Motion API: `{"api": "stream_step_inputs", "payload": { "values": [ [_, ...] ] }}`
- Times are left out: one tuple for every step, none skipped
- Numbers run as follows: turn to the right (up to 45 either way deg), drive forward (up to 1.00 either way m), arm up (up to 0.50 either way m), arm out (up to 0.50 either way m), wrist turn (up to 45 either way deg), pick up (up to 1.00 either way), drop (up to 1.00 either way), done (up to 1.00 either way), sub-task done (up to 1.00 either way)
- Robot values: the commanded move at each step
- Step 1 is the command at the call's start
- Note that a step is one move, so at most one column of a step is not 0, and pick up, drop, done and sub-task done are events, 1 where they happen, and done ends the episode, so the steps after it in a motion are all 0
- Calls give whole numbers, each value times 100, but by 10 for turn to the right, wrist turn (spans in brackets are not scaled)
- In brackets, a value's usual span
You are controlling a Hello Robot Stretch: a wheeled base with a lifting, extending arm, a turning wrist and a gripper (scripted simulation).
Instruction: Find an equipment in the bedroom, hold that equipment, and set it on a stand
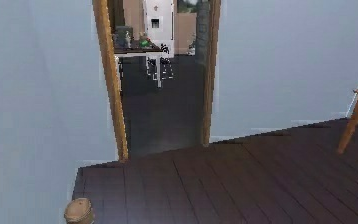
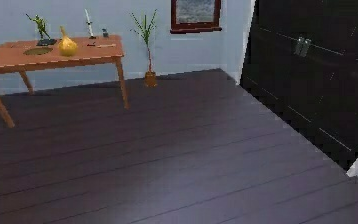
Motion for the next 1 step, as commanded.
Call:
{"api": "stream_step_inputs", "payload": {
  "values": [
    [-30,0,0,0,0,0,0,0,0]
  ]
}}
